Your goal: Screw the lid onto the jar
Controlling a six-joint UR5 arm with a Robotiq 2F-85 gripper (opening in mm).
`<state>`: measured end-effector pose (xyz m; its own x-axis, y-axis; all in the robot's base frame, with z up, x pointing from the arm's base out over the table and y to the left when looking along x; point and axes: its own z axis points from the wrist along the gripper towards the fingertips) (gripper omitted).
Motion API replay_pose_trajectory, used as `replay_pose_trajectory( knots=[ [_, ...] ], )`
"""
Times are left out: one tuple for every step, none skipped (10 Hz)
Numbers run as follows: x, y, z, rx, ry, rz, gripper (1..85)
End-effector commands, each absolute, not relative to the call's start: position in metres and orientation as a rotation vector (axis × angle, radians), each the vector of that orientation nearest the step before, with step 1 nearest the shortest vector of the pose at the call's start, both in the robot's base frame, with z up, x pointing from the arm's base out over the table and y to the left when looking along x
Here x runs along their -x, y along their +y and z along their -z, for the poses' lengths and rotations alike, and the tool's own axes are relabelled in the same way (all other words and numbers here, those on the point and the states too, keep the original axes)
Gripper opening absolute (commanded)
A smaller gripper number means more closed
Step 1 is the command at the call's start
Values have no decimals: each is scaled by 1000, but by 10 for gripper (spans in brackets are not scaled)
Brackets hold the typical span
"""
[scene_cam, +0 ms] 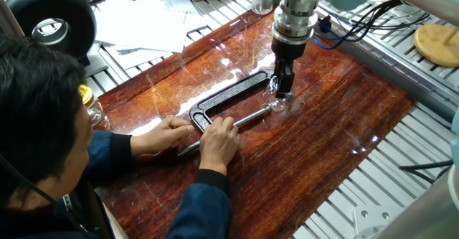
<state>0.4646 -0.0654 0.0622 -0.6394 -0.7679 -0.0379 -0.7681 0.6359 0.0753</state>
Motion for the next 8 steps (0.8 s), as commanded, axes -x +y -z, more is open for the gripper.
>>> replay_pose_trajectory(
  knots=[
    [-454, -60, -64, 1475, 2778, -131, 683],
    [-456, -64, -63, 1542, 2741, -100, 680],
    [-457, -68, -62, 1608, 2698, -83, 680],
    [-458, -71, -61, 1648, 2667, -69, 680],
    [-460, -73, -60, 1664, 2652, -58, 677],
    [-461, -74, -60, 1667, 2649, -52, 670],
    [-461, -74, -60, 1667, 2649, -52, 663],
    [-461, -74, -60, 1666, 2651, -50, 657]
  ],
)
